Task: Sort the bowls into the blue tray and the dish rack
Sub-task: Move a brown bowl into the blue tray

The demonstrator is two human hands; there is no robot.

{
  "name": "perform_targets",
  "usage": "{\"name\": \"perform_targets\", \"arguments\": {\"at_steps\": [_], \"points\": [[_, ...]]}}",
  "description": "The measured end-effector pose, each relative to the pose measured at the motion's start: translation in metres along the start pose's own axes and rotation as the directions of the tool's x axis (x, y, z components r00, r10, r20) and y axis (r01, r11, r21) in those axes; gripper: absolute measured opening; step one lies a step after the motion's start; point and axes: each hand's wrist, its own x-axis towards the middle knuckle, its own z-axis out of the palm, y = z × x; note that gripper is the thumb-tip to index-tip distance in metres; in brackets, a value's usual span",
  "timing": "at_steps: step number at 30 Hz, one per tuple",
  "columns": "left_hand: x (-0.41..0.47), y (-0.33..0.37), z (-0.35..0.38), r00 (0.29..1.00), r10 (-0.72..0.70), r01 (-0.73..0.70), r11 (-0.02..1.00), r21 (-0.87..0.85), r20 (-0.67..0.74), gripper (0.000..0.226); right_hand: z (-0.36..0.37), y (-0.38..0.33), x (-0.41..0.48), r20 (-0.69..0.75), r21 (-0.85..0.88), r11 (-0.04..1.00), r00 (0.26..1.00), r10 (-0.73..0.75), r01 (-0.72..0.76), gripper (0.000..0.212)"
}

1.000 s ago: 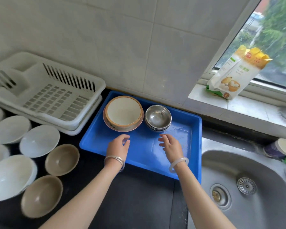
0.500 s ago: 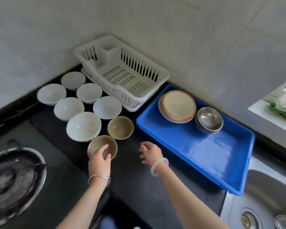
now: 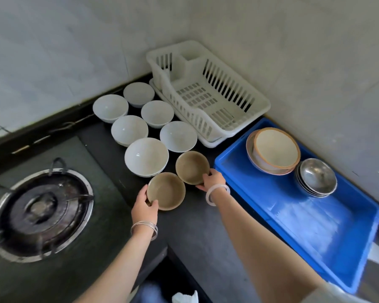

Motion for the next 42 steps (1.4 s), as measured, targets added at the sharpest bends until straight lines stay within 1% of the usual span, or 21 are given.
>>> {"name": "perform_targets", "arguments": {"at_steps": [2, 5, 8, 10, 12, 14, 16, 18, 20, 24, 26, 28, 30, 32, 33, 34, 37, 42], "points": [[0.003, -0.002, -0.001, 1.000, -0.008, 0.008, 1.000, -0.008, 0.011, 0.054, -0.003, 0.000, -0.006, -0.040, 0.000, 0.999, 0.999, -0.032, 0.032, 0.033], [0.006, -0.004, -0.002, 0.999, -0.023, 0.024, 0.999, -0.032, 0.041, 0.053, -0.012, 0.001, -0.022, -0.090, -0.003, 0.992, 0.988, -0.127, 0.127, 0.014], [0.010, -0.007, -0.003, 0.997, -0.003, 0.005, 1.000, -0.029, 0.072, 0.052, -0.017, 0.004, -0.041, -0.058, -0.038, 0.979, 0.978, -0.202, 0.200, 0.009], [0.012, -0.009, -0.002, 0.995, 0.007, -0.001, 0.998, -0.056, 0.098, 0.048, -0.017, 0.009, -0.052, -0.020, -0.083, 0.971, 0.973, -0.228, 0.226, 0.010], [0.013, -0.008, 0.001, 0.990, -0.027, 0.049, 0.985, -0.163, 0.136, 0.042, -0.014, 0.014, -0.059, -0.010, -0.171, 0.952, 0.966, -0.258, 0.253, 0.012], [0.012, -0.005, 0.003, 0.984, -0.081, 0.124, 0.949, -0.290, 0.158, 0.036, -0.010, 0.019, -0.063, -0.019, -0.262, 0.928, 0.961, -0.278, 0.263, 0.012], [0.011, -0.002, 0.004, 0.981, -0.121, 0.165, 0.927, -0.336, 0.149, 0.036, -0.005, 0.021, -0.064, -0.032, -0.321, 0.911, 0.959, -0.282, 0.258, 0.010], [0.011, -0.002, 0.004, 0.980, -0.138, 0.178, 0.927, -0.331, 0.142, 0.039, 0.001, 0.021, -0.064, -0.038, -0.371, 0.893, 0.957, -0.289, 0.255, 0.009], [0.011, -0.002, 0.004, 0.982, -0.122, 0.162, 0.939, -0.304, 0.144, 0.039, 0.007, 0.020, -0.064, -0.040, -0.411, 0.877, 0.956, -0.290, 0.249, 0.010], [0.014, -0.004, 0.005, 0.983, -0.068, 0.098, 0.980, -0.172, 0.169, 0.036, 0.014, 0.020, -0.061, -0.025, -0.475, 0.850, 0.962, -0.270, 0.226, 0.013], [0.018, -0.007, 0.004, 0.981, -0.064, 0.086, 0.990, -0.113, 0.182, 0.035, 0.016, 0.023, -0.060, -0.032, -0.497, 0.841, 0.964, -0.264, 0.213, 0.018], [0.022, -0.009, 0.004, 0.979, -0.072, 0.091, 0.991, -0.097, 0.188, 0.034, 0.016, 0.026, -0.058, -0.035, -0.523, 0.831, 0.969, -0.244, 0.191, 0.028], [0.024, -0.008, 0.004, 0.979, -0.077, 0.099, 0.989, -0.106, 0.190, 0.032, 0.013, 0.029, -0.054, 0.021, -0.484, 0.864, 0.988, -0.150, 0.141, 0.037], [0.025, -0.004, 0.005, 0.977, -0.084, 0.109, 0.986, -0.124, 0.194, 0.032, 0.012, 0.030, -0.050, 0.125, -0.352, 0.935, 0.992, 0.009, 0.035, 0.042], [0.025, -0.002, 0.006, 0.977, -0.082, 0.110, 0.985, -0.136, 0.198, 0.032, 0.012, 0.030, -0.049, 0.169, -0.279, 0.960, 0.983, 0.066, -0.016, 0.043], [0.026, 0.000, 0.007, 0.976, -0.074, 0.105, 0.984, -0.145, 0.204, 0.032, 0.011, 0.031, -0.049, 0.193, -0.212, 0.976, 0.977, 0.091, -0.049, 0.042], [0.023, 0.012, 0.011, 0.972, -0.035, 0.069, 0.988, -0.141, 0.232, 0.030, 0.005, 0.033, -0.049, 0.156, -0.080, 0.995, 0.985, 0.067, -0.055, 0.038], [0.006, 0.049, 0.029, 0.953, 0.059, -0.004, 0.983, -0.185, 0.297, 0.029, -0.027, 0.036, -0.054, 0.011, 0.023, 0.998, 0.998, -0.056, 0.056, 0.038]]}}
